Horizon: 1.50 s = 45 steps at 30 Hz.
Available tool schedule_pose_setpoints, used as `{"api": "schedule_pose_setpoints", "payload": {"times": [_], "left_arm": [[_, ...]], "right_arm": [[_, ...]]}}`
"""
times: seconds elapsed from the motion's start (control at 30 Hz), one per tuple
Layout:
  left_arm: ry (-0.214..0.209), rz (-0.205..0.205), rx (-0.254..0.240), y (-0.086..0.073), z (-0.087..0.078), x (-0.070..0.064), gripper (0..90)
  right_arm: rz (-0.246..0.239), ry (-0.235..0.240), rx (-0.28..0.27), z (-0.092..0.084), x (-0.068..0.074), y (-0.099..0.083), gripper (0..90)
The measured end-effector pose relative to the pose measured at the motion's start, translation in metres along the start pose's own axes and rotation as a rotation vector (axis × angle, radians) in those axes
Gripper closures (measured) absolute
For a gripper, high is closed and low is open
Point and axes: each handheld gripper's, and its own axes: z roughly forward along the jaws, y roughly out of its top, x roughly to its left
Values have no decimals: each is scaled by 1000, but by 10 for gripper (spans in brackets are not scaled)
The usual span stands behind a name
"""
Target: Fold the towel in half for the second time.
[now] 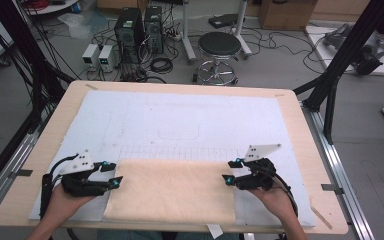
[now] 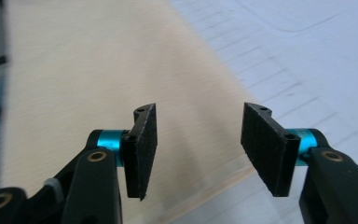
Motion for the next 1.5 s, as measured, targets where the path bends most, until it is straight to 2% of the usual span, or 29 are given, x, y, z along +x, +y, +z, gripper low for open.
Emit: {"api": "schedule_pose_setpoints", "payload": {"times": [0.1, 0.23, 0.3, 0.33, 0.37, 0.47, 0.57, 0.67, 0.77, 0.83, 0.97, 1.07, 1.2, 1.33, 1.43, 1.5], "left_arm": [[12, -21, 19, 5, 14, 12, 392], [29, -56, 24, 5, 27, 26, 368], [43, -84, 37, 3, 32, 32, 362], [44, -80, 47, 3, 33, 34, 352], [50, -77, 53, 2, 35, 35, 350], [54, -81, 67, 0, 39, 36, 350], [44, -96, 84, -4, 45, 35, 360], [32, -106, 92, -7, 48, 36, 369], [-3, -128, 89, -9, 49, 38, 419], [-34, -169, 87, -12, 52, 39, 457], [-53, -179, 78, -12, 52, 39, 546], [-41, -148, 88, -10, 51, 35, 652], [-35, -160, 90, -8, 49, 32, 730], [-13, -138, 101, -3, 46, 30, 759], [5, -131, 72, 6, 41, 30, 768], [19, -145, 47, 13, 39, 33, 770]], "right_arm": [[-10, -39, 13, 9, -10, 7, 418], [-1, -47, 17, 20, -22, 8, 398], [10, -51, 41, 26, -27, 7, 384], [15, -60, 53, 28, -29, 6, 377], [28, -49, 58, 30, -30, 4, 379], [37, -57, 55, 34, -31, -1, 382], [47, -64, 70, 39, -30, -6, 411], [52, -47, 81, 43, -30, -9, 442], [72, -24, 82, 44, -31, -10, 494], [90, 1, 81, 45, -31, -12, 537], [115, 32, 80, 45, -31, -13, 642], [79, 28, 85, 44, -27, -11, 739], [74, 13, 95, 42, -23, -9, 775], [65, 8, 86, 36, -22, -4, 786], [54, -8, 78, 30, -21, 2, 791], [42, -19, 64, 25, -22, 9, 792]]}}
